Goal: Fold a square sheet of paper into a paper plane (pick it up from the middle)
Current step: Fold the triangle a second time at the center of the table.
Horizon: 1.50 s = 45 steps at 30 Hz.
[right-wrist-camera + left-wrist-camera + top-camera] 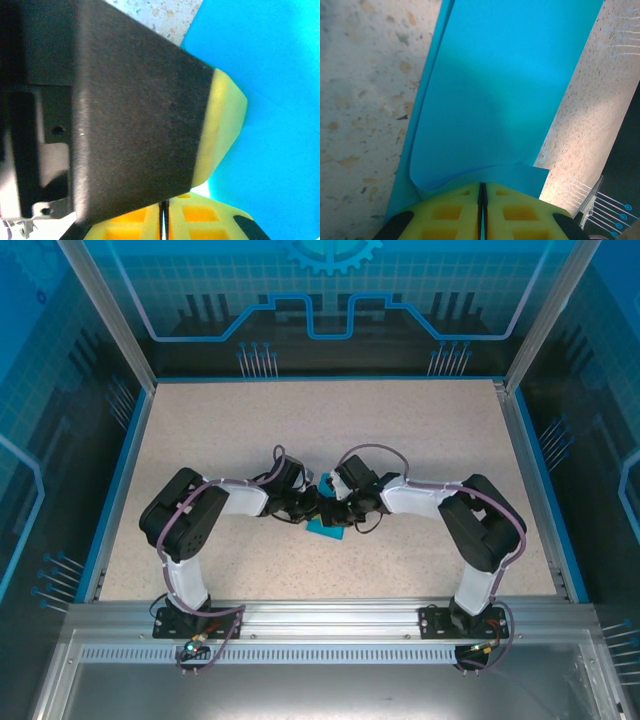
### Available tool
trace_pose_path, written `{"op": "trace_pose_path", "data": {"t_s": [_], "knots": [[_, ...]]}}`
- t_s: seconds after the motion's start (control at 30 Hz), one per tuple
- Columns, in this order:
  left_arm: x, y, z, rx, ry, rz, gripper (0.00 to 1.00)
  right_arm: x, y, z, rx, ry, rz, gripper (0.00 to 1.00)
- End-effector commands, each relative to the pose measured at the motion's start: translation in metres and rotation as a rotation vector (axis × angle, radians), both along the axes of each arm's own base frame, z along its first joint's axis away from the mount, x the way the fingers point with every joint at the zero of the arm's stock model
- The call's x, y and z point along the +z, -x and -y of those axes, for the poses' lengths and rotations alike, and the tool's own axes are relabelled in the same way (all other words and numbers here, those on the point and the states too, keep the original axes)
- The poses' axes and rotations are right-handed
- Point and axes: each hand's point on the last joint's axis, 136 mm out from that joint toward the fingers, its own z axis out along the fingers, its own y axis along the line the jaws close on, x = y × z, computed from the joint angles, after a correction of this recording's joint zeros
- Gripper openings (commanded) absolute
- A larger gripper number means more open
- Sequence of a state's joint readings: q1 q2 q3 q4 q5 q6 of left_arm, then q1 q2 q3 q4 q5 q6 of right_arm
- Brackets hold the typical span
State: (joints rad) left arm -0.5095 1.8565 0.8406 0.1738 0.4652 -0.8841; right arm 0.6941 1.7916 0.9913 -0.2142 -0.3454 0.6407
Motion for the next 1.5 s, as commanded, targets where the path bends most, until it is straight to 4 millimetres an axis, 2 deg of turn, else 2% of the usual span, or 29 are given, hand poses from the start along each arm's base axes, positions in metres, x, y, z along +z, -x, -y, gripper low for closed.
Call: {"op": "trace_pose_path", "data": {"t_s": [0.0,0.27,0.53,0.73,1.03,1.23,1.37,1.47], "knots": [[-0.034,0.019,-0.016,-0.003,-0.092,-0.089,0.13,-0.009,0.000,-0.001,-0.014,0.008,-0.025,0.11],[-0.033,0.019,-0.016,-0.004,-0.094,-0.088,0.13,-0.028,0.005,0.022,-0.058,0.071,-0.064,0.11],[-0.038,0.021,-0.017,-0.006,-0.101,-0.096,0.12,-0.039,0.019,0.029,-0.048,0.050,-0.123,0.12],[-0.038,0.022,-0.018,-0.006,-0.101,-0.099,0.12,-0.019,0.021,0.015,-0.017,-0.039,-0.124,0.14],[-0.039,0.024,-0.018,-0.012,-0.101,-0.102,0.12,-0.005,0.018,0.016,-0.057,-0.070,-0.129,0.15],[-0.040,0.023,-0.018,-0.010,-0.101,-0.103,0.12,-0.025,0.026,0.027,-0.092,-0.046,-0.194,0.15],[-0.040,0.024,-0.019,-0.011,-0.103,-0.102,0.12,-0.043,0.039,0.035,-0.112,-0.015,-0.250,0.14],[-0.039,0.024,-0.018,-0.010,-0.102,-0.099,0.12,-0.049,0.048,0.042,-0.121,-0.006,-0.272,0.14]]}}
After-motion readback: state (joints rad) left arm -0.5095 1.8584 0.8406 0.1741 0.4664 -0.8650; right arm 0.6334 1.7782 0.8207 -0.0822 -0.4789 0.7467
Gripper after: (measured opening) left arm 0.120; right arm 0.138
